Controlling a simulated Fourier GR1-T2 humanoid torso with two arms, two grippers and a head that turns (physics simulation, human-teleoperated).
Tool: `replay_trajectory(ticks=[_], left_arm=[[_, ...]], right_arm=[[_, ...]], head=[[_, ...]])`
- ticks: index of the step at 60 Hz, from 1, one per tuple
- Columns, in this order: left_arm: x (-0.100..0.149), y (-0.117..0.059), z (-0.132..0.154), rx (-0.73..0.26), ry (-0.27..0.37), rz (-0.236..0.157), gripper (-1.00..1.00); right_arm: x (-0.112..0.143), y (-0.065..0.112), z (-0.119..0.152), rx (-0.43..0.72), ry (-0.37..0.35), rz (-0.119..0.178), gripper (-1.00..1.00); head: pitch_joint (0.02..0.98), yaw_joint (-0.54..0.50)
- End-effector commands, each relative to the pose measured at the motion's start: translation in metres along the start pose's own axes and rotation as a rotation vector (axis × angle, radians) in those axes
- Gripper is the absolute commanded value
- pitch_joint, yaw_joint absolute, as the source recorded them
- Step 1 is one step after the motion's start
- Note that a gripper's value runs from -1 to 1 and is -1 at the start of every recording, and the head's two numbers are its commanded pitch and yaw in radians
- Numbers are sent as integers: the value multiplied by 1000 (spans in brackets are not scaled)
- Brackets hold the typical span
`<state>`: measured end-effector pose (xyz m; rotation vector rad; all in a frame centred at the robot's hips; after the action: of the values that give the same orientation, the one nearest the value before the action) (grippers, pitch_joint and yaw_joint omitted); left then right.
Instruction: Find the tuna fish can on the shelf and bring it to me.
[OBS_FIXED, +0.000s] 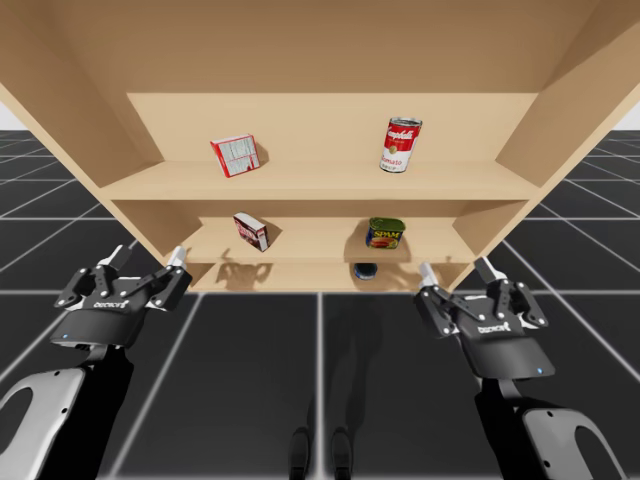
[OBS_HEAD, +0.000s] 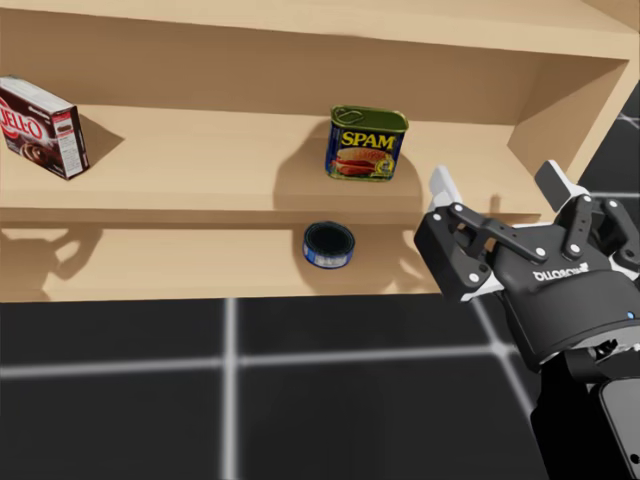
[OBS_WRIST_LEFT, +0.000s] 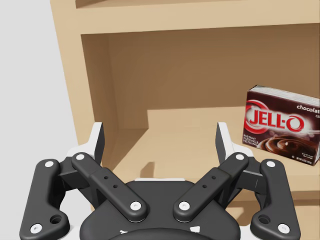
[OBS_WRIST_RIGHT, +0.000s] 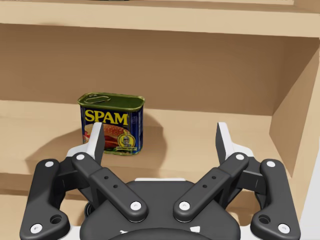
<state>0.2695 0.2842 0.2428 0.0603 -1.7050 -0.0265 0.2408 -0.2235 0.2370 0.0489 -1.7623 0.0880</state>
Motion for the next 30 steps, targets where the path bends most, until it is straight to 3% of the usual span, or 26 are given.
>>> replay_trajectory(ticks=[1,9,18,30], left_arm=[[0,-1,0,3,4,4,-1000],[-1,-1,0,5,6,1,-1000],[-2,-3,1,7,2,-11,-1000],[-2,-3,1,9,-3,-15,-1000]], right_arm=[[3,8,13,40,54,-53,-1000],[-2,17,26,66,118,-110,-1000],[-15,30,35,85,133,-70,-1000],[-49,39,28,103,186,-22,-1000]], head=[[739,-182],[737,-184],[735,-193],[736,-190]])
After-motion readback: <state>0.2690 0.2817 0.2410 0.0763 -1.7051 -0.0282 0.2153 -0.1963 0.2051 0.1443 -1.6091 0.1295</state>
